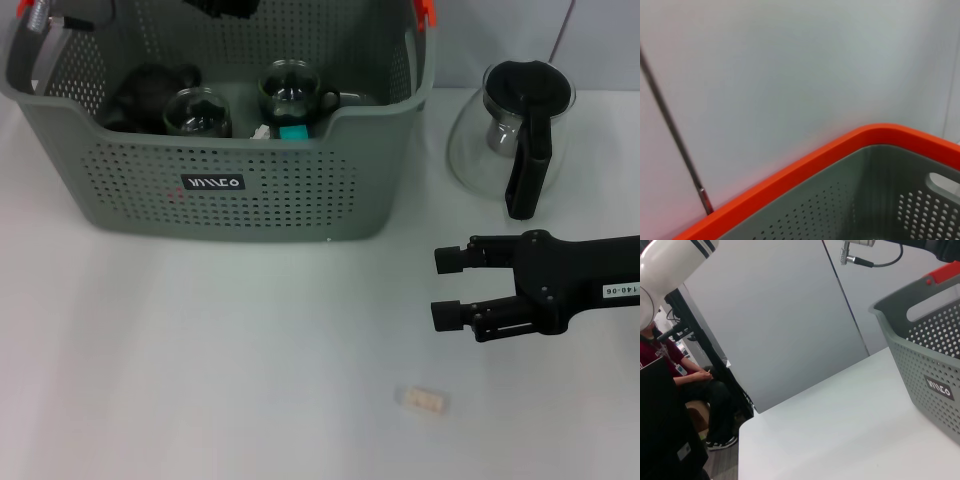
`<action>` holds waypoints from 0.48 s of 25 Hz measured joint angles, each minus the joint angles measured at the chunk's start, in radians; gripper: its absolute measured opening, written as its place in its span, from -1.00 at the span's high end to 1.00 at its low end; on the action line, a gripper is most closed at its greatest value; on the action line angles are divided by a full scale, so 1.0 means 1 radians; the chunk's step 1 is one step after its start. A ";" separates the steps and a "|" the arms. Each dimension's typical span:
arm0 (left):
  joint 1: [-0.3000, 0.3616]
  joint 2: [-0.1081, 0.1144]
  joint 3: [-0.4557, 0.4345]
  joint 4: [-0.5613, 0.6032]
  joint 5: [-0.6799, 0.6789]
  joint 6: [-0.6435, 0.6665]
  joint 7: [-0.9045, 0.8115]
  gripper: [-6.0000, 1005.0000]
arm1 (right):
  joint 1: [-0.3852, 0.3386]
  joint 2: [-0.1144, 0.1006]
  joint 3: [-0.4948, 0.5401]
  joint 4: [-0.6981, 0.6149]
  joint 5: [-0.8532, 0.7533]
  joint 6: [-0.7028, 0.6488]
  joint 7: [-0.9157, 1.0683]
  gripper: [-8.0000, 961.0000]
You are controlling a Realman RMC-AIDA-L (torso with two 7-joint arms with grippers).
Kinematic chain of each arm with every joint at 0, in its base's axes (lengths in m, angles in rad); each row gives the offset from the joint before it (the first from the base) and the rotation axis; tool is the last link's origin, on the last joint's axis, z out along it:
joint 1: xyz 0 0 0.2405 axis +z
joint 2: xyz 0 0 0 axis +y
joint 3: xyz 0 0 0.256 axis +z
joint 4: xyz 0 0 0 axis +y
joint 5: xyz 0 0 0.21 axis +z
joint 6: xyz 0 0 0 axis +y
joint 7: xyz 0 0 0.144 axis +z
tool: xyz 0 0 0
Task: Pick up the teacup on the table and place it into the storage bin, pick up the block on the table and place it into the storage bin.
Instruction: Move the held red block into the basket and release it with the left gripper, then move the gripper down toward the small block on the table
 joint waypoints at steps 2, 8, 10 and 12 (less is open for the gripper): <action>0.001 0.001 -0.005 0.004 -0.003 -0.006 -0.009 -0.28 | 0.000 -0.001 0.000 0.000 0.000 0.000 0.000 -0.87; 0.019 0.001 -0.031 -0.022 -0.012 -0.001 -0.012 -0.44 | 0.000 -0.002 0.000 0.000 0.000 -0.002 -0.001 -0.87; 0.039 -0.001 -0.036 -0.057 -0.032 0.001 -0.007 -0.55 | 0.000 -0.003 0.000 0.000 0.000 -0.003 -0.001 -0.87; 0.059 -0.002 -0.037 -0.089 -0.062 0.003 -0.005 -0.65 | 0.000 -0.003 0.000 0.000 0.000 -0.003 -0.002 -0.87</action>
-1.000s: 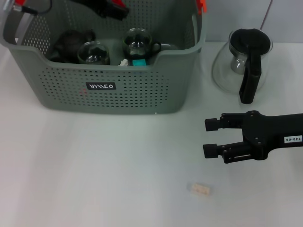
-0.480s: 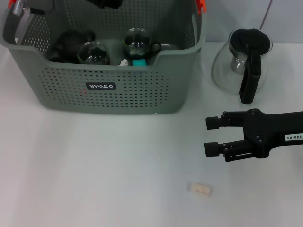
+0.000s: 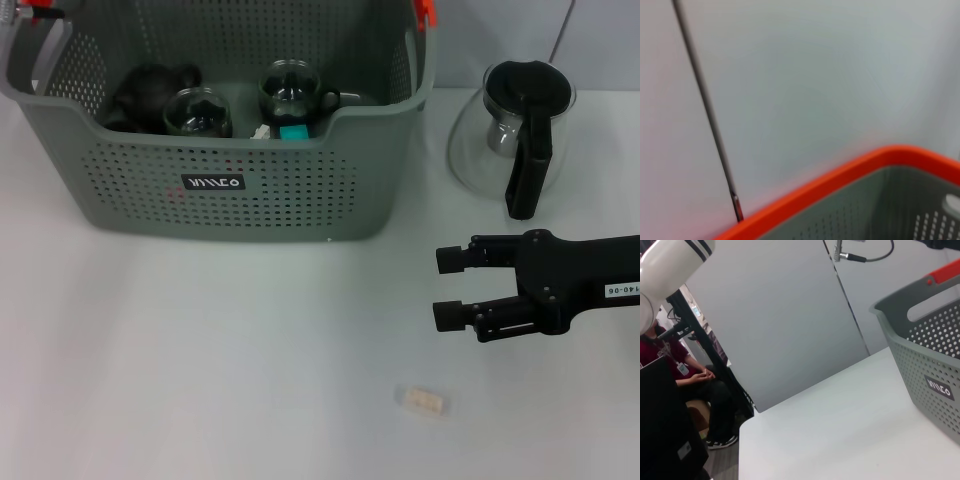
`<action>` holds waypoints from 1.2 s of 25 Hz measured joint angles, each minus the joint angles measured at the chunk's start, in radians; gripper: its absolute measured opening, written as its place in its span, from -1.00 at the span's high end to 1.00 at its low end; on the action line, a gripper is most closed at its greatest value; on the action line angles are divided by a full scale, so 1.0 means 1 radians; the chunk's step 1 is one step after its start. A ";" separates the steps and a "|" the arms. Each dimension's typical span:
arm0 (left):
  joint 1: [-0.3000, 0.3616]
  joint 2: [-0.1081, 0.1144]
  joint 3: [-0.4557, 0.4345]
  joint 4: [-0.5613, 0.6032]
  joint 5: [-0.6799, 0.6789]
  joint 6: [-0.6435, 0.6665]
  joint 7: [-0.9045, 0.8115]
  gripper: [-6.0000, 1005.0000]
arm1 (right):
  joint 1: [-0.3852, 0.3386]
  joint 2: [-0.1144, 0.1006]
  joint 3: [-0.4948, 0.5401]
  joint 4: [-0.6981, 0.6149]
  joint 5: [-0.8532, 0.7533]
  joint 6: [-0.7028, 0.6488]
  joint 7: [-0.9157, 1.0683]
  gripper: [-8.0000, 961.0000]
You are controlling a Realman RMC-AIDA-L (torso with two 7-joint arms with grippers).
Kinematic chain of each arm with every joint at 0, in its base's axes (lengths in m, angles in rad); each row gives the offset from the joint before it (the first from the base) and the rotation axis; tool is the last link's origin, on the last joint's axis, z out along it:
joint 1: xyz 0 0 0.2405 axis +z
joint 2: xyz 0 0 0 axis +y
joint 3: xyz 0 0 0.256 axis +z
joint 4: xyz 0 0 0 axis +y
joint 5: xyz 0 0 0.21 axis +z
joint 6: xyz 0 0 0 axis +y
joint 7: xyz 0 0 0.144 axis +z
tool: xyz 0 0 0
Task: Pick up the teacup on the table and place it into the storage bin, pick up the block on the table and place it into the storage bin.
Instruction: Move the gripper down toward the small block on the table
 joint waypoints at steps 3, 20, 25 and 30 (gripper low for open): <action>0.033 0.004 -0.003 -0.045 -0.059 0.030 0.000 -0.81 | 0.000 0.000 0.000 0.000 0.000 -0.002 -0.005 -0.87; 0.426 -0.080 -0.208 -0.278 -0.641 0.764 0.385 -0.81 | -0.005 0.007 -0.001 0.000 -0.021 -0.009 -0.008 -0.87; 0.517 -0.082 -0.199 -0.178 -0.654 0.810 0.560 -0.81 | 0.001 0.014 -0.002 -0.003 -0.041 -0.008 -0.003 -0.87; 0.544 -0.066 -0.201 -0.039 -0.635 0.814 0.696 -0.81 | 0.016 0.013 -0.017 -0.010 -0.042 -0.007 0.014 -0.87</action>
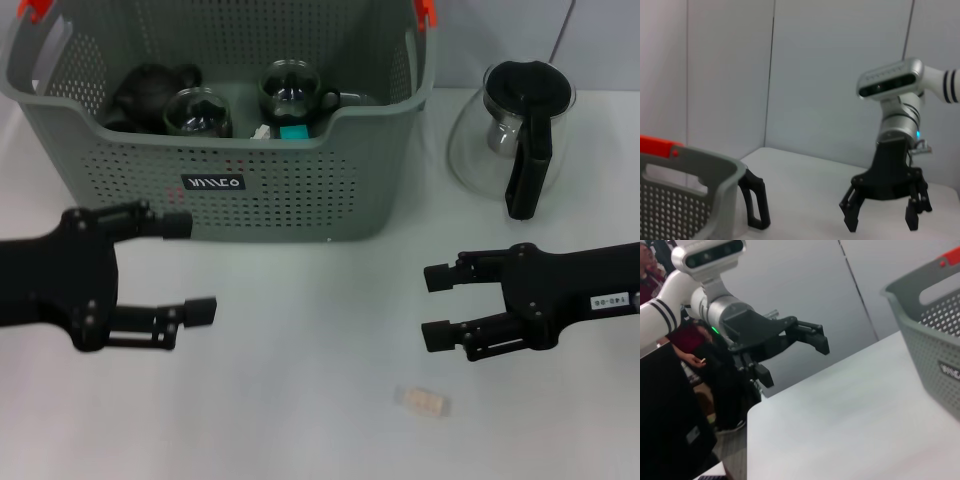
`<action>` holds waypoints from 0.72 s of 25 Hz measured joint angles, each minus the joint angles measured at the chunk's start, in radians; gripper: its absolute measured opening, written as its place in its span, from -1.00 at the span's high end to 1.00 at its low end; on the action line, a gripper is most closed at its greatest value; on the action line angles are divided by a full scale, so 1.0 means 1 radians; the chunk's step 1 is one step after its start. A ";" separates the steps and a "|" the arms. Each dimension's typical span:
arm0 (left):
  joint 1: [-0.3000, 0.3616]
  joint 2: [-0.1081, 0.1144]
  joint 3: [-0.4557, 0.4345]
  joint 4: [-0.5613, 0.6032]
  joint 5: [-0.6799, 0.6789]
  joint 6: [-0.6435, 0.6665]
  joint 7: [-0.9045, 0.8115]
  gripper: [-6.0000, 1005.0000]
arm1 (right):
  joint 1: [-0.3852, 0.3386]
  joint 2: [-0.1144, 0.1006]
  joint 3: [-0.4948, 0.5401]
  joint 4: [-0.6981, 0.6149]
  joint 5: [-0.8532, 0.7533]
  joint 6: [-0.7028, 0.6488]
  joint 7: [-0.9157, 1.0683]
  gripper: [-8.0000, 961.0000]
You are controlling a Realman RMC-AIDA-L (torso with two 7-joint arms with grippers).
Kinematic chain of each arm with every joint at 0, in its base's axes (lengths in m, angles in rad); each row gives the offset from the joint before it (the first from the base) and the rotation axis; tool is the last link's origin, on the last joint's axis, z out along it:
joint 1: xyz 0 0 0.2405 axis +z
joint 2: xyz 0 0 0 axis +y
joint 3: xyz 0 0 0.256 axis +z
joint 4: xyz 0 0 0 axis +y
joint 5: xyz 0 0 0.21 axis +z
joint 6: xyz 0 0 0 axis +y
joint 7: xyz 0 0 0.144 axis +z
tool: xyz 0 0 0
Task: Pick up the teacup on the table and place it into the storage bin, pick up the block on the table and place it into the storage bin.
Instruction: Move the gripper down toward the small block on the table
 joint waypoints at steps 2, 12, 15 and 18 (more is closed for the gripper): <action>0.002 0.011 0.003 0.048 0.004 0.005 0.038 -0.81 | 0.013 -0.003 -0.022 -0.002 -0.004 0.007 0.019 -0.87; -0.016 0.046 0.006 0.163 0.019 0.014 0.076 -0.81 | 0.118 0.003 -0.047 -0.027 -0.140 0.033 0.073 -0.87; -0.020 0.045 0.006 0.164 0.020 0.013 0.071 -0.81 | 0.138 0.005 -0.054 -0.040 -0.165 0.034 0.096 -0.87; -0.028 0.046 0.006 0.169 0.020 0.010 0.069 -0.81 | 0.146 0.005 -0.087 -0.060 -0.184 0.040 0.129 -0.87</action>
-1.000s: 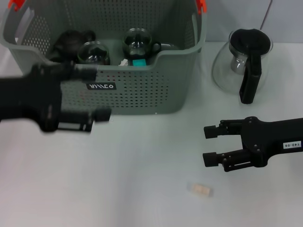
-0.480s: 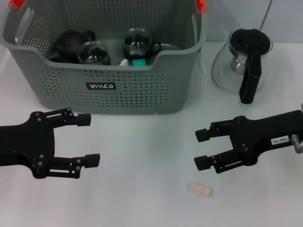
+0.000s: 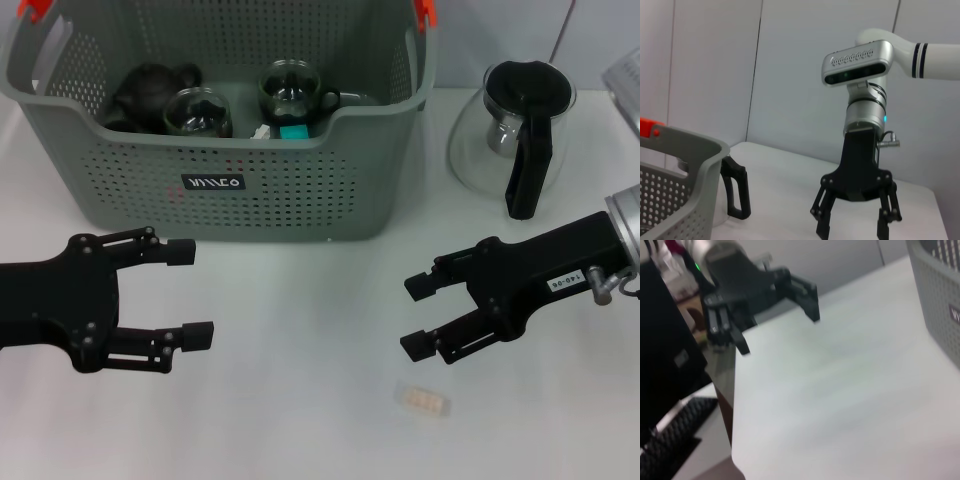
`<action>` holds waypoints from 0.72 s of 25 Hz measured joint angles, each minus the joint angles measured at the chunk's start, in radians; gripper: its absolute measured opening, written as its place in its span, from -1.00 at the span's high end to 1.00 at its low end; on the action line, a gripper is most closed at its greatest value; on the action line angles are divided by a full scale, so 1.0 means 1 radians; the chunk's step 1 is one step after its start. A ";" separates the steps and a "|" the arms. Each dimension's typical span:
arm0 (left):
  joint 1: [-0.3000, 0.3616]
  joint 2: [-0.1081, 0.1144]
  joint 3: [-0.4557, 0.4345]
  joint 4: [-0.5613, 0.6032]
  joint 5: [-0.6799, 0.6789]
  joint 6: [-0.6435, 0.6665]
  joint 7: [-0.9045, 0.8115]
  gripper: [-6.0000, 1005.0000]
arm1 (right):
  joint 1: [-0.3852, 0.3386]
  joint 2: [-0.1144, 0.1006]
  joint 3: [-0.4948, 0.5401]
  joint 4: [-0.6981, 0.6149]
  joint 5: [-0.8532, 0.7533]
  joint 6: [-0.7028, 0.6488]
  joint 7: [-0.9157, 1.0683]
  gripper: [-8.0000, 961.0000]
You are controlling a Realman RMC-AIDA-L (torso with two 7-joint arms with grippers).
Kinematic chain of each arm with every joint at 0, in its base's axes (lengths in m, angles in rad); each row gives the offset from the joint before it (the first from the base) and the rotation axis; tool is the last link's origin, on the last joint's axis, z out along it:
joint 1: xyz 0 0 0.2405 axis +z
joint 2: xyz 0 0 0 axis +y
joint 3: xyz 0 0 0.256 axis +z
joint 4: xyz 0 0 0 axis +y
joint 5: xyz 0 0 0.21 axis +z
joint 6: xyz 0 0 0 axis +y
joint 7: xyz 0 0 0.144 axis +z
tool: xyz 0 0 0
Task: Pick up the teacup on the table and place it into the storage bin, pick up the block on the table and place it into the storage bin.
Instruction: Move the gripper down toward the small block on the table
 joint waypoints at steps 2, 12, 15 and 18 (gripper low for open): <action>-0.007 0.001 -0.001 0.011 0.000 -0.003 0.000 -0.81 | 0.007 0.001 -0.018 -0.009 -0.018 0.008 0.024 -0.87; -0.054 0.021 -0.003 0.068 0.052 -0.005 0.000 -0.81 | 0.043 0.020 -0.125 -0.082 -0.119 0.013 0.156 -0.86; -0.066 0.021 -0.009 0.088 0.070 -0.005 0.002 -0.81 | 0.053 0.027 -0.146 -0.086 -0.144 0.014 0.168 -0.86; -0.066 0.021 -0.010 0.093 0.070 -0.005 0.004 -0.81 | 0.062 0.029 -0.170 -0.086 -0.161 0.021 0.184 -0.86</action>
